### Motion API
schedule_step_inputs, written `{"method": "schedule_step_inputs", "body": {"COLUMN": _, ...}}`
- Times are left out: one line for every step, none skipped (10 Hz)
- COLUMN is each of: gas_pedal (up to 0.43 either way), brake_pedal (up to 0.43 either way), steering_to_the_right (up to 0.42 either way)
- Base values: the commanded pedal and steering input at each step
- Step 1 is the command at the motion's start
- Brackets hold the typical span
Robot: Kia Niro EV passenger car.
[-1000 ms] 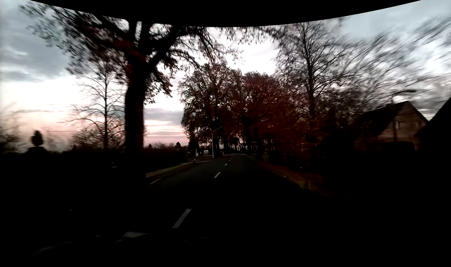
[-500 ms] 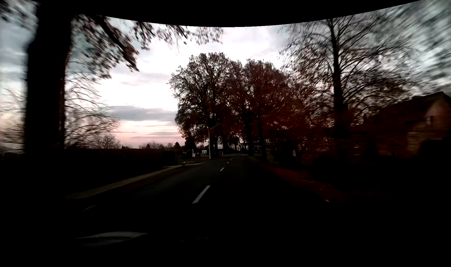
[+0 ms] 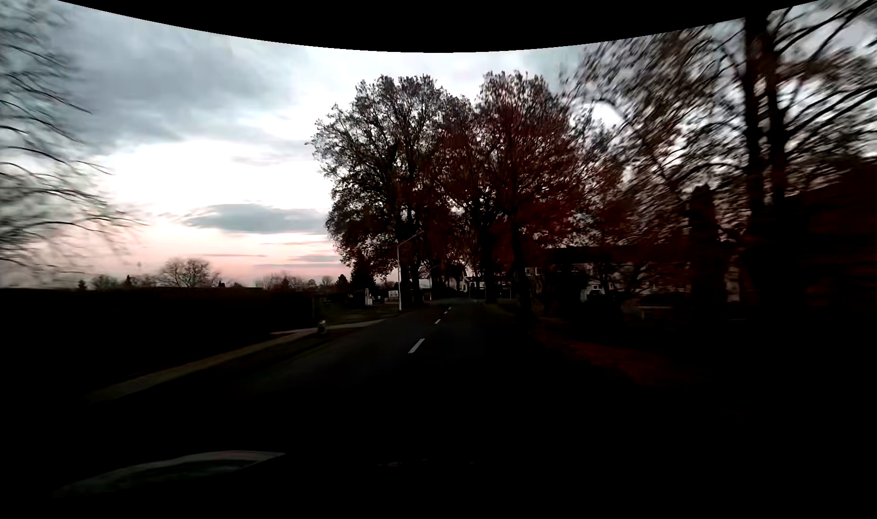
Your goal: Follow the waypoints while adhering to traffic rules and regulations
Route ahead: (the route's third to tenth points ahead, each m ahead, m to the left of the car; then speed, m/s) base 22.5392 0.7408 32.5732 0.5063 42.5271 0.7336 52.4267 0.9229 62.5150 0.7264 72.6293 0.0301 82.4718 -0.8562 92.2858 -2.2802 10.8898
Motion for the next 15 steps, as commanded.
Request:
{"method": "schedule_step_inputs", "body": {"gas_pedal": 0.079, "brake_pedal": 0.0, "steering_to_the_right": -0.002}}
{"method": "schedule_step_inputs", "body": {"gas_pedal": 0.079, "brake_pedal": 0.0, "steering_to_the_right": -0.002}}
{"method": "schedule_step_inputs", "body": {"gas_pedal": 0.079, "brake_pedal": 0.0, "steering_to_the_right": -0.002}}
{"method": "schedule_step_inputs", "body": {"gas_pedal": 0.079, "brake_pedal": 0.0, "steering_to_the_right": -0.002}}
{"method": "schedule_step_inputs", "body": {"gas_pedal": 0.079, "brake_pedal": 0.0, "steering_to_the_right": -0.002}}
{"method": "schedule_step_inputs", "body": {"gas_pedal": 0.079, "brake_pedal": 0.0, "steering_to_the_right": -0.002}}
{"method": "schedule_step_inputs", "body": {"gas_pedal": 0.079, "brake_pedal": 0.0, "steering_to_the_right": -0.002}}
{"method": "schedule_step_inputs", "body": {"gas_pedal": 0.079, "brake_pedal": 0.0, "steering_to_the_right": -0.002}}
{"method": "schedule_step_inputs", "body": {"gas_pedal": 0.079, "brake_pedal": 0.0, "steering_to_the_right": -0.002}}
{"method": "schedule_step_inputs", "body": {"gas_pedal": 0.079, "brake_pedal": 0.0, "steering_to_the_right": -0.002}}
{"method": "schedule_step_inputs", "body": {"gas_pedal": 0.079, "brake_pedal": 0.0, "steering_to_the_right": -0.002}}
{"method": "schedule_step_inputs", "body": {"gas_pedal": 0.079, "brake_pedal": 0.0, "steering_to_the_right": -0.001}}
{"method": "schedule_step_inputs", "body": {"gas_pedal": 0.079, "brake_pedal": 0.0, "steering_to_the_right": 0.0}}
{"method": "schedule_step_inputs", "body": {"gas_pedal": 0.079, "brake_pedal": 0.0, "steering_to_the_right": 0.0}}
{"method": "schedule_step_inputs", "body": {"gas_pedal": 0.079, "brake_pedal": 0.0, "steering_to_the_right": 0.0}}
